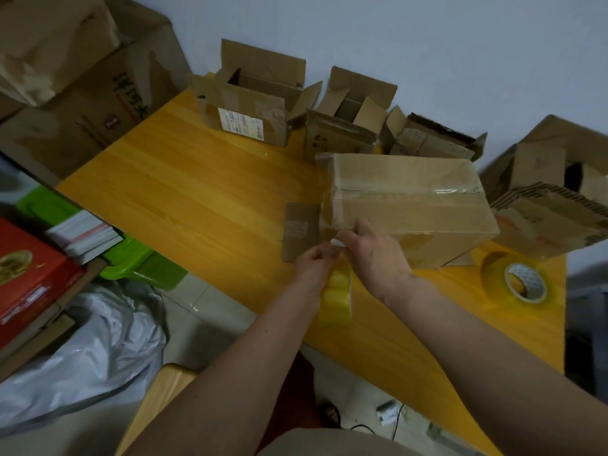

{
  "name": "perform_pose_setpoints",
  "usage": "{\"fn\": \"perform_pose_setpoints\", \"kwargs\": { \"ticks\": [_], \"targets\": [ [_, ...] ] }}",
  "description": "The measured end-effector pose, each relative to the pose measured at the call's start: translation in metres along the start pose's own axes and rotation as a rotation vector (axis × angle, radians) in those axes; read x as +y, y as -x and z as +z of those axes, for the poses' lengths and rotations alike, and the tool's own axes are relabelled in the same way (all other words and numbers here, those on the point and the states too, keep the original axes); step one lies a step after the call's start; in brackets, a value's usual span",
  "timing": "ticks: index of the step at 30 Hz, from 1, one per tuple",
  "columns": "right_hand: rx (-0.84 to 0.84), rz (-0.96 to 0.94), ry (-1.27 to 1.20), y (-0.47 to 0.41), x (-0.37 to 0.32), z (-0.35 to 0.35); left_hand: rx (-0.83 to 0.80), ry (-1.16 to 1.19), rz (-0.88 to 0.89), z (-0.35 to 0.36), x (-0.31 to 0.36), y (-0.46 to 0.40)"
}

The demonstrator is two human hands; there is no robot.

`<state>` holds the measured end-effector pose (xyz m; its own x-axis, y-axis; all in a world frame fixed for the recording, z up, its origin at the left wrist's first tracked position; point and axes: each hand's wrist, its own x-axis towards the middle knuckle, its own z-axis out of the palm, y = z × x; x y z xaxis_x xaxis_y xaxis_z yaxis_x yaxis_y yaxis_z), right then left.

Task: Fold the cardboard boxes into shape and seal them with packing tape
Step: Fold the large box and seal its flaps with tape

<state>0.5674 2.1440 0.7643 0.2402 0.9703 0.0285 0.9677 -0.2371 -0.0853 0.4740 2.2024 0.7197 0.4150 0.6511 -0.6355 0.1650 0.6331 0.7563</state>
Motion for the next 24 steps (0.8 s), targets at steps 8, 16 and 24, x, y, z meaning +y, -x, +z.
{"fn": "perform_pose_setpoints", "kwargs": {
  "ticks": [8, 16, 24],
  "targets": [
    [0.000, 0.045, 0.013, 0.008, 0.005, -0.007, -0.017, -0.032, 0.013, -0.001, 0.002, 0.000],
    [0.029, 0.122, -0.038, 0.022, 0.030, -0.012, -0.035, -0.044, -0.028, -0.007, 0.006, 0.000],
    [0.147, 0.159, -0.407, 0.026, 0.032, -0.008, -0.009, -0.065, -0.024, -0.010, 0.002, 0.000]
  ]
}}
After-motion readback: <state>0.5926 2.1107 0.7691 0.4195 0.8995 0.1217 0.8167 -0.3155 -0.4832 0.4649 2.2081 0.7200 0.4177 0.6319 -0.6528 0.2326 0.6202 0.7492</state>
